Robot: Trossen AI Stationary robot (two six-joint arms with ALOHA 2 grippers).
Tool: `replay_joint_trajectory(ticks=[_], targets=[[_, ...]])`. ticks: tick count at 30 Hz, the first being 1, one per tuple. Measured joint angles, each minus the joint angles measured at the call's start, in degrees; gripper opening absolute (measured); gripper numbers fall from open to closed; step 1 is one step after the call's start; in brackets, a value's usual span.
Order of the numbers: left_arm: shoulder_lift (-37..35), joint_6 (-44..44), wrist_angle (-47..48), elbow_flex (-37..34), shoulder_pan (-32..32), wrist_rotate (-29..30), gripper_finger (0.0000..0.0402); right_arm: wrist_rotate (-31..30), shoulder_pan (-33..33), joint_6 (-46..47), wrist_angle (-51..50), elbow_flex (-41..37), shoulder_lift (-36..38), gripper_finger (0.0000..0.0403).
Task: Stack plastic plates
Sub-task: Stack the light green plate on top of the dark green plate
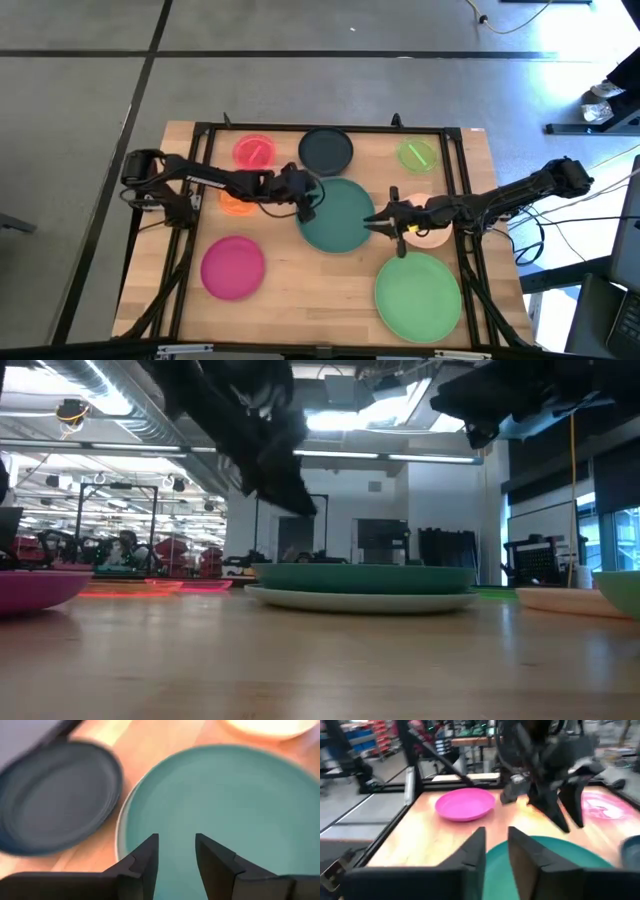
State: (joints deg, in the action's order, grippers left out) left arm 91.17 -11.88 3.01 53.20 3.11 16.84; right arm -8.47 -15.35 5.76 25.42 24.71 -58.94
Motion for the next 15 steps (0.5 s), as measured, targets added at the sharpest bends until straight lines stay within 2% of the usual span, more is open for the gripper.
replay_joint_trajectory(ticks=[4,7,11,15], targets=[[-1.87,2.01,-3.93,-1.24,-6.9,0.53,0.012,8.75,-0.47,-0.59,0.13,0.04,0.07,0.0144],[-2.03,1.63,-9.19,-3.56,-12.79,0.53,0.012,11.11,-4.66,1.51,-1.67,0.04,-0.22,0.0168],[-1.74,0.08,-15.09,-6.33,-20.57,1.65,0.012,5.72,-12.41,2.83,-5.36,0.94,-1.89,0.0173],[-1.54,-0.56,-16.96,-8.52,-26.53,7.46,0.012,-1.59,-18.4,3.92,-20.25,8.36,-5.0,0.017]])
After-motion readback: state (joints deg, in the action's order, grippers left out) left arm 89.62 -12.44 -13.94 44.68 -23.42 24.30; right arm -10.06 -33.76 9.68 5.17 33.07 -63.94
